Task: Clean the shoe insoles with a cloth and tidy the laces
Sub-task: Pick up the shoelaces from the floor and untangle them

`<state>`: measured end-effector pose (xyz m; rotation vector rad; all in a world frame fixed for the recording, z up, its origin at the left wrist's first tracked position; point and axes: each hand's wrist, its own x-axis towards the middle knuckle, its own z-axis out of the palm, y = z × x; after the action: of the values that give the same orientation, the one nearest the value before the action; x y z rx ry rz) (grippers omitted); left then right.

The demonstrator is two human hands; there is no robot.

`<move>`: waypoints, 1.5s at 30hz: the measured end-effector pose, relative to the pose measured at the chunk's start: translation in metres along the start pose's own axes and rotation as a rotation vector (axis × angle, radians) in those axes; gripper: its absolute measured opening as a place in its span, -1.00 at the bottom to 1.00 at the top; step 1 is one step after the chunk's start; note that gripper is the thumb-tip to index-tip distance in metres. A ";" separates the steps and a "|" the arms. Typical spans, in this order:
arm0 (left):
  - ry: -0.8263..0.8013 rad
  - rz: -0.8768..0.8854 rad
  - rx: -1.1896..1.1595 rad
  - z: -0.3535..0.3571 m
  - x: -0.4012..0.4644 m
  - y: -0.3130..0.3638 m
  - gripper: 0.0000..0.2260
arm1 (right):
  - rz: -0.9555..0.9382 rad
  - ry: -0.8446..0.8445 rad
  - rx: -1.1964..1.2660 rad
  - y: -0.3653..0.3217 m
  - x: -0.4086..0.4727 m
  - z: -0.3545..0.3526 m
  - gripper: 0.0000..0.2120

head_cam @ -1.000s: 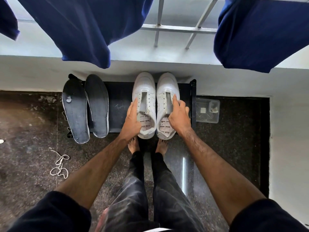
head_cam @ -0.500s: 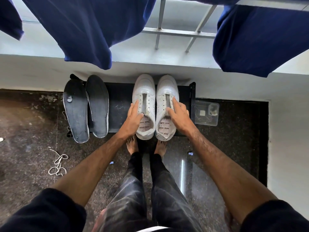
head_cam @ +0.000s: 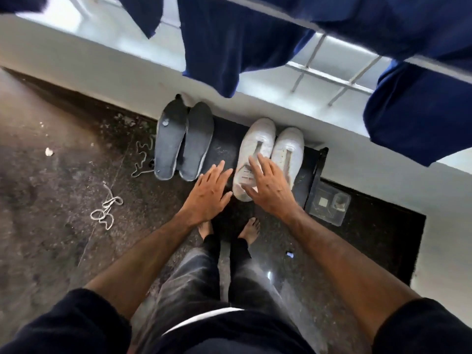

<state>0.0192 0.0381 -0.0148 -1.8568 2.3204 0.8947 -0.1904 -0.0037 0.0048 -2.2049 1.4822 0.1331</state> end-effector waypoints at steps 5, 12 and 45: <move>0.041 -0.132 -0.066 0.005 -0.075 -0.035 -0.39 | -0.193 -0.087 -0.004 -0.070 0.003 0.019 -0.27; 0.114 -0.357 -0.200 0.032 -0.189 -0.128 -0.46 | -0.375 -0.302 -0.131 -0.195 0.020 0.073 -0.25; 0.389 -1.061 -0.683 0.164 -0.278 -0.493 -0.63 | -0.701 -0.671 -0.256 -0.496 0.268 0.387 -0.54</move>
<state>0.4925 0.2995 -0.2488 -3.1718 0.7321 1.2264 0.4323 0.0864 -0.2619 -2.3909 0.3217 0.7638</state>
